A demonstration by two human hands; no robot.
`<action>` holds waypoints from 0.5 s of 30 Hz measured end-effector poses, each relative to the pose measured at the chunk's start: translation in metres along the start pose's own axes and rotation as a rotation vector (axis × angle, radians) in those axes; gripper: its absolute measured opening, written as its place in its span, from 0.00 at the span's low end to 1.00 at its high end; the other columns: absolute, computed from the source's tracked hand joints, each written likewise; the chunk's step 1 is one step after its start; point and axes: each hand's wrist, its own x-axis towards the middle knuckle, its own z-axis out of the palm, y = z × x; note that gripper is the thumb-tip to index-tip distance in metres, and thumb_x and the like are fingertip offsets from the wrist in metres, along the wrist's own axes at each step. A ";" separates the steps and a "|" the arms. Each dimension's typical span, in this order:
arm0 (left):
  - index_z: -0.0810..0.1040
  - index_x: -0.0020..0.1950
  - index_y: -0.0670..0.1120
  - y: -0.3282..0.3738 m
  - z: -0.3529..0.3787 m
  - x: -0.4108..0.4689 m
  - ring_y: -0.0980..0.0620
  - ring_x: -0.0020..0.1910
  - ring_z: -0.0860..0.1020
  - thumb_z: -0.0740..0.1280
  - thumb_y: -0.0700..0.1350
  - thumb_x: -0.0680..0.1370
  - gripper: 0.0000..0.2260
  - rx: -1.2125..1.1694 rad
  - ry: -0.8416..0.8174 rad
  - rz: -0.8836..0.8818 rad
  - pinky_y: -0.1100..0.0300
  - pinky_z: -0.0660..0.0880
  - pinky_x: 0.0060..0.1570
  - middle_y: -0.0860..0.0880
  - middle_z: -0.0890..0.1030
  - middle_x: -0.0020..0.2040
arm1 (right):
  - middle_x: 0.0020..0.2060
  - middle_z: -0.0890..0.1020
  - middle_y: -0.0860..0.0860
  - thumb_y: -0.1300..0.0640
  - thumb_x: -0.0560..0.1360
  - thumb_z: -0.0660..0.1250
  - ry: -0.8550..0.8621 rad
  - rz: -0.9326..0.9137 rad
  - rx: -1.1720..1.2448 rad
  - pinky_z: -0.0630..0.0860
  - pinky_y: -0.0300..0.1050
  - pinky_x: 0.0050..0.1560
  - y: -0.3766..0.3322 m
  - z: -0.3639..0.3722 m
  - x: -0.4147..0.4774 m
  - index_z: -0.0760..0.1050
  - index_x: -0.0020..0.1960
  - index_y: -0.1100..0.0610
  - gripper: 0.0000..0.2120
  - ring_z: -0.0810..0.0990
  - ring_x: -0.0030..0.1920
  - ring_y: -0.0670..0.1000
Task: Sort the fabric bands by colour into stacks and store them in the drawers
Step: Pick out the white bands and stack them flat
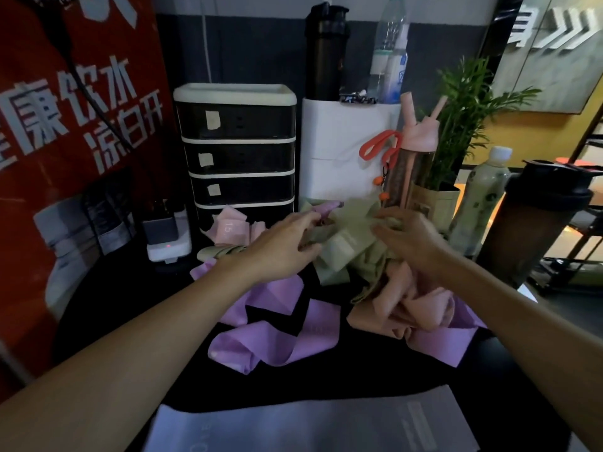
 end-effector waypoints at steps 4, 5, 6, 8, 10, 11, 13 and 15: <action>0.66 0.76 0.47 0.016 -0.003 0.007 0.66 0.65 0.65 0.58 0.43 0.84 0.19 -0.231 0.148 0.031 0.82 0.56 0.56 0.60 0.69 0.66 | 0.51 0.81 0.45 0.50 0.79 0.64 -0.366 -0.135 -0.031 0.76 0.35 0.46 -0.016 0.021 -0.027 0.73 0.67 0.47 0.16 0.81 0.47 0.42; 0.65 0.77 0.48 0.018 -0.004 0.007 0.68 0.66 0.64 0.57 0.45 0.85 0.19 -0.253 0.131 0.029 0.82 0.55 0.57 0.61 0.67 0.66 | 0.52 0.80 0.43 0.50 0.80 0.64 -0.397 -0.181 -0.041 0.75 0.34 0.51 -0.018 0.026 -0.029 0.73 0.66 0.46 0.15 0.79 0.50 0.39; 0.63 0.77 0.52 0.015 -0.003 0.009 0.68 0.67 0.63 0.55 0.47 0.85 0.19 -0.276 0.100 0.016 0.80 0.55 0.60 0.63 0.66 0.66 | 0.53 0.80 0.42 0.51 0.80 0.64 -0.386 -0.225 -0.020 0.74 0.33 0.55 -0.018 0.030 -0.030 0.73 0.65 0.46 0.14 0.77 0.52 0.36; 0.61 0.75 0.64 0.004 0.004 0.009 0.62 0.73 0.63 0.53 0.55 0.85 0.18 -0.307 -0.008 -0.041 0.73 0.56 0.67 0.65 0.65 0.68 | 0.57 0.80 0.44 0.53 0.79 0.65 -0.317 -0.271 0.132 0.74 0.36 0.60 -0.019 0.032 -0.031 0.74 0.64 0.47 0.14 0.78 0.56 0.39; 0.59 0.74 0.70 -0.009 0.011 0.006 0.57 0.74 0.65 0.51 0.68 0.79 0.22 -0.217 -0.135 -0.090 0.63 0.58 0.74 0.63 0.66 0.74 | 0.59 0.79 0.52 0.54 0.75 0.65 -0.151 -0.273 0.290 0.77 0.45 0.55 -0.016 0.030 -0.028 0.73 0.63 0.45 0.16 0.80 0.56 0.50; 0.57 0.74 0.70 -0.013 0.013 0.003 0.55 0.73 0.67 0.52 0.70 0.77 0.25 -0.130 -0.193 -0.086 0.58 0.62 0.73 0.59 0.68 0.74 | 0.59 0.78 0.53 0.55 0.75 0.64 -0.023 -0.246 0.250 0.77 0.48 0.53 -0.009 0.028 -0.023 0.73 0.62 0.45 0.16 0.80 0.55 0.54; 0.60 0.75 0.67 -0.016 0.013 -0.004 0.50 0.67 0.73 0.57 0.65 0.80 0.23 0.053 -0.269 -0.037 0.54 0.69 0.66 0.53 0.73 0.70 | 0.64 0.74 0.53 0.52 0.77 0.63 0.150 -0.163 -0.099 0.72 0.55 0.61 0.003 0.021 -0.011 0.71 0.67 0.48 0.19 0.75 0.62 0.58; 0.64 0.73 0.67 -0.016 0.010 -0.010 0.47 0.65 0.73 0.58 0.64 0.79 0.22 0.186 -0.290 -0.004 0.48 0.69 0.65 0.52 0.74 0.67 | 0.70 0.71 0.52 0.44 0.78 0.61 0.083 -0.036 -0.273 0.67 0.60 0.67 0.015 0.017 -0.003 0.66 0.73 0.48 0.25 0.69 0.69 0.58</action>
